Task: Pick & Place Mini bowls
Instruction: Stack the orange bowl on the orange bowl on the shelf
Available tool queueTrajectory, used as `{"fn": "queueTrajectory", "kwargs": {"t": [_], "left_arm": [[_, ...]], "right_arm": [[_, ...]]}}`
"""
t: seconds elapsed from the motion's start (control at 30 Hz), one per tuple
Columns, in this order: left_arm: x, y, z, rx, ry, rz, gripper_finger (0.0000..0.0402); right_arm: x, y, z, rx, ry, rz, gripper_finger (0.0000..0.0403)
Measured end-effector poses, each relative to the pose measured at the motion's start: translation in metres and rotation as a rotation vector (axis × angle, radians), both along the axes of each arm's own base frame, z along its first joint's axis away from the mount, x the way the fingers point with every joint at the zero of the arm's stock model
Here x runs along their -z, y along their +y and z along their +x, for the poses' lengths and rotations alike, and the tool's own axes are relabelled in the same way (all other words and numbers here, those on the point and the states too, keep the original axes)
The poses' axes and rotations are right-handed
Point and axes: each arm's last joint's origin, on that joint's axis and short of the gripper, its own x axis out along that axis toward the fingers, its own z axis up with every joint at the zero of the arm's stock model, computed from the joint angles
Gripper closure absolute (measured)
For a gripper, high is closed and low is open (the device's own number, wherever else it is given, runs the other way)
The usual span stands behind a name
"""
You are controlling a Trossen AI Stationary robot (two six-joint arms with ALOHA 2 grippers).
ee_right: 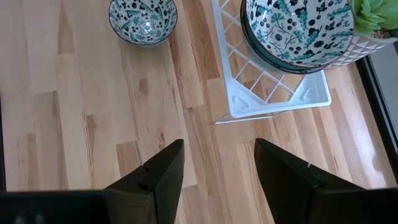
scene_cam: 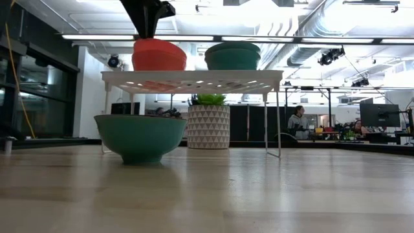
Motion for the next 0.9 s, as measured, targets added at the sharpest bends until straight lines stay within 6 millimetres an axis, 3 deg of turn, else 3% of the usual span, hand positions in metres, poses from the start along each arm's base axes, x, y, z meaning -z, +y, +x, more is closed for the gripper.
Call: {"fn": "queueTrajectory", "kwargs": {"t": [0.23,0.47,0.67,0.9], "left_arm": [[-0.0004,0.0,-0.0004,0.035,0.005,0.007,0.0244],[-0.0048,0.0013,-0.0043,0.007,-0.012,0.051,0.0236],[-0.0048,0.0007,-0.0044,0.046,-0.006,0.039,0.028],[-0.0048,0.0008,-0.0044,0.044,-0.006,0.042,0.0386]], "right_arm": [[0.0,0.0001,0.0,-0.001,0.0,0.0,0.0219],[0.0,0.0001,0.0,-0.007,0.001,-0.004,0.0219],[0.0,0.0,0.0,-0.006,0.001,-0.004,0.0219],[0.0,0.0,0.0,-0.006,0.001,-0.004,0.0219]]}}
